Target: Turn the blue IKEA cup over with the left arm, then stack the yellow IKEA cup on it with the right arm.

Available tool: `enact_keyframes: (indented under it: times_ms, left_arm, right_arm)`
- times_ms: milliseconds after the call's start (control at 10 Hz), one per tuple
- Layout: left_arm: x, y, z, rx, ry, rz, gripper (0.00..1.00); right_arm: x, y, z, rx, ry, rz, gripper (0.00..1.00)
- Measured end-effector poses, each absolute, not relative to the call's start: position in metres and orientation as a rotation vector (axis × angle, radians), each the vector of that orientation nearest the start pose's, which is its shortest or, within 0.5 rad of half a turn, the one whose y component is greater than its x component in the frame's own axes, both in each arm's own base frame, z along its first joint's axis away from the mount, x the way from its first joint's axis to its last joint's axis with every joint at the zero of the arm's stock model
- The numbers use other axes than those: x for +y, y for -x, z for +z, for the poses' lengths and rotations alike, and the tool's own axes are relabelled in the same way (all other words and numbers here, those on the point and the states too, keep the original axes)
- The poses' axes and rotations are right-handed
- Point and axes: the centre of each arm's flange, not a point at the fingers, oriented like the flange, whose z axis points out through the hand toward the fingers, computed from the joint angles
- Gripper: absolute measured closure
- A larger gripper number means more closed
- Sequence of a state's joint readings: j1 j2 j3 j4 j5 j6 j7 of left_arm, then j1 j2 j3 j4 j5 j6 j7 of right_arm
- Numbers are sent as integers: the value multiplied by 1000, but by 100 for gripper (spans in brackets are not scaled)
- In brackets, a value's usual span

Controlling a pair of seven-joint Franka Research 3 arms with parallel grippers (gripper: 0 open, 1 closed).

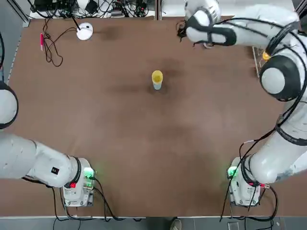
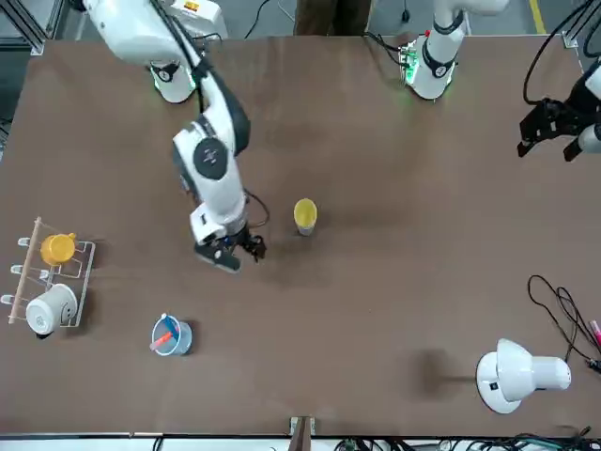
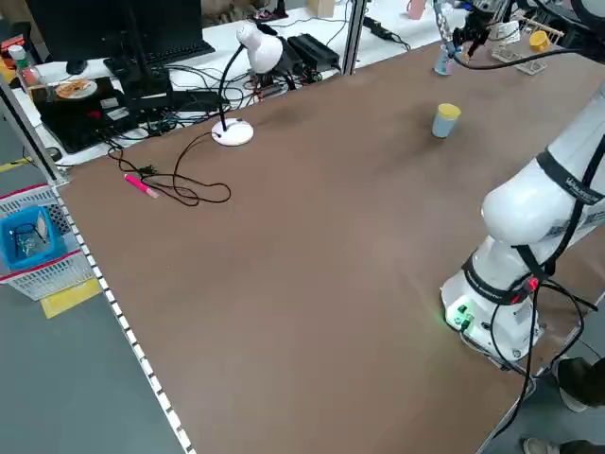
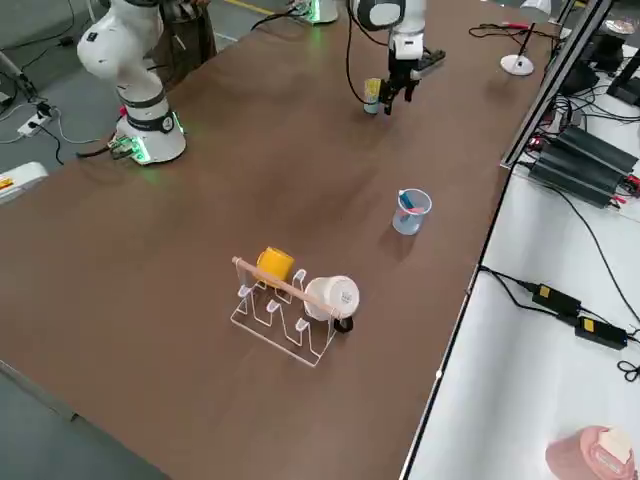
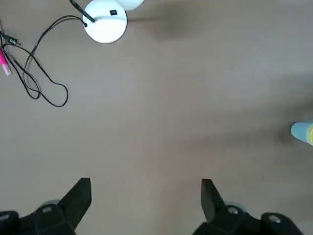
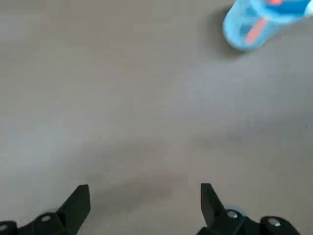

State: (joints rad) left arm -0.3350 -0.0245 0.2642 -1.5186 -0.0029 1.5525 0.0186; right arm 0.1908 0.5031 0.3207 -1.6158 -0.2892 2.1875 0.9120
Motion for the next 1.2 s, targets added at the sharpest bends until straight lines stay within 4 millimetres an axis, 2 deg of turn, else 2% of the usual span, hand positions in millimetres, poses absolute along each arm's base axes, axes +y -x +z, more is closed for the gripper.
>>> enact_keyframes:
  times_ms: [200, 300, 500, 600, 800, 900, 1000, 1100, 1200]
  left_arm:
    - [-36, -548, 656, 136, 3146, -86, 1]
    - [-36, -548, 658, 136, 3146, -91, 1]
    - [-32, -550, 659, 122, 3145, -111, 1]
    - [-26, -552, 659, 104, 3143, -124, 1]
    - [-21, -557, 656, 89, 3141, -137, 1]
    - [-21, -558, 656, 88, 3141, -146, 1]
    - [-24, -558, 657, 99, 3141, -152, 1]
    - [-34, -558, 659, 127, 3140, -159, 1]
    - [-42, -557, 660, 148, 3140, -161, 1]
  right_arm:
    - [213, -657, 355, 347, 3146, -211, 0]
    - [174, -669, 357, 295, 3164, -207, 0]
    - [113, -677, 368, 192, 3209, -168, 0]
    - [88, -677, 382, 159, 3221, -151, 0]
    - [43, -665, 431, 189, 3220, -117, 0]
    - [32, -652, 464, 214, 3225, -100, 0]
    - [28, -637, 495, 247, 3213, -86, 0]
    - [19, -621, 526, 263, 3187, -78, 0]
    - [-3, -605, 555, 257, 3169, -83, 0]
